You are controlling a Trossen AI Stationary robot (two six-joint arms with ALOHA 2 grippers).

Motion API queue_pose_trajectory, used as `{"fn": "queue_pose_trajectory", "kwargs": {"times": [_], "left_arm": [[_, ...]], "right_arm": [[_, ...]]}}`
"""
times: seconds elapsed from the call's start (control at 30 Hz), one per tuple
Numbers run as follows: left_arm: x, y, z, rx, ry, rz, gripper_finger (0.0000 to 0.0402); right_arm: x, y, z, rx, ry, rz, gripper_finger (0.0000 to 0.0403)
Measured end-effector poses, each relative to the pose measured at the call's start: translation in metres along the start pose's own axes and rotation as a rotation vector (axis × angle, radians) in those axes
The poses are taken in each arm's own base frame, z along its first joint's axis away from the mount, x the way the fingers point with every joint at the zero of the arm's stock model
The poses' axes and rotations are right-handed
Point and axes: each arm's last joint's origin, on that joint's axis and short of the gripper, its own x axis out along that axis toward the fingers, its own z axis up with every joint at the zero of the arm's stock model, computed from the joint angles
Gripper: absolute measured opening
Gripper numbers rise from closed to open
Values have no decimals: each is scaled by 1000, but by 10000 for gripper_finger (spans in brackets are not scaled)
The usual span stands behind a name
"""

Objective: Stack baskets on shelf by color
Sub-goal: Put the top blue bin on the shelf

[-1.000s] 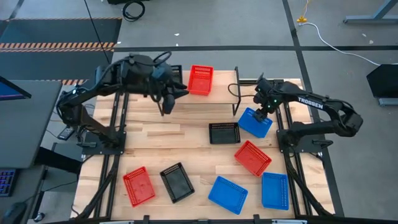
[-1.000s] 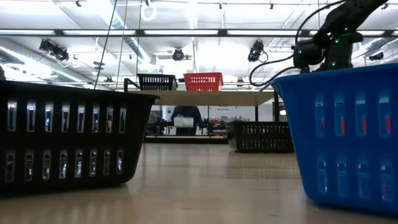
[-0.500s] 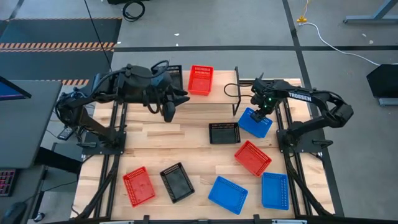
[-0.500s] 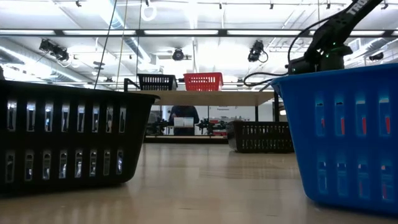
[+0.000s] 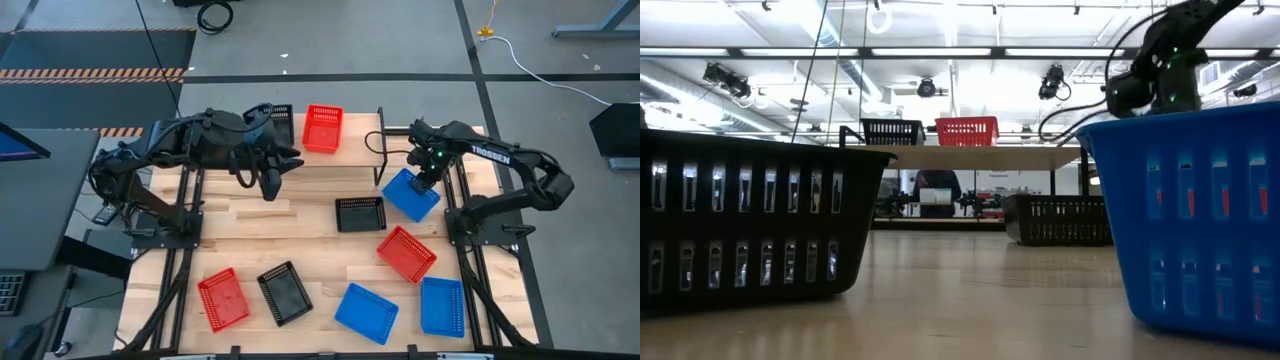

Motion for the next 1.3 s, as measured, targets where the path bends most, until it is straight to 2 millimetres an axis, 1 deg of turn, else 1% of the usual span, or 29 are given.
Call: {"fn": "queue_pose_trajectory", "kwargs": {"times": [0.07, 0.17, 0.27, 0.33, 0.43, 0.53, 0.67, 0.77, 0.83, 0.93, 1.1, 1.2, 1.3], "left_arm": [[0, 0, 0, 11, 0, 1, 117], [0, 1, 0, 29, -3, 10, 117], [0, 1, 0, 35, -5, 17, 117], [0, 2, 1, 39, -6, 23, 117], [1, 2, 1, 43, -6, 26, 117], [1, 2, 1, 55, -6, 25, 117], [1, 2, 1, 54, -10, 24, 117], [1, 1, 5, 44, -45, 14, 117], [0, 0, 8, 34, -82, 2, 117], [3, -2, 13, 22, -128, -13, 117], [9, -3, 14, 20, -135, -9, 117], [11, -4, 13, 30, -129, -10, 117], [15, -7, 11, 34, -120, -15, 117]], "right_arm": [[-12, 2, -3, -13, 31, -2, 35], [-32, 6, -8, -17, 66, 20, 17], [-55, 12, -13, -3, 86, 103, 12], [-71, 17, -15, 2, 84, 181, 18], [-97, 26, -15, 9, -31, 321, 23], [-127, 33, -17, 20, -160, 422, 15], [-163, 38, -13, 73, -341, 397, 13], [-183, 36, -2, 166, -513, 347, 23], [-189, 34, 11, 232, -593, 361, 28], [-186, 31, 34, 307, -630, 397, 27], [-164, 30, 74, 377, -565, 410, 18], [-151, 27, 90, 431, -509, 408, 23], [-142, 23, 101, 492, -475, 403, 32]]}}
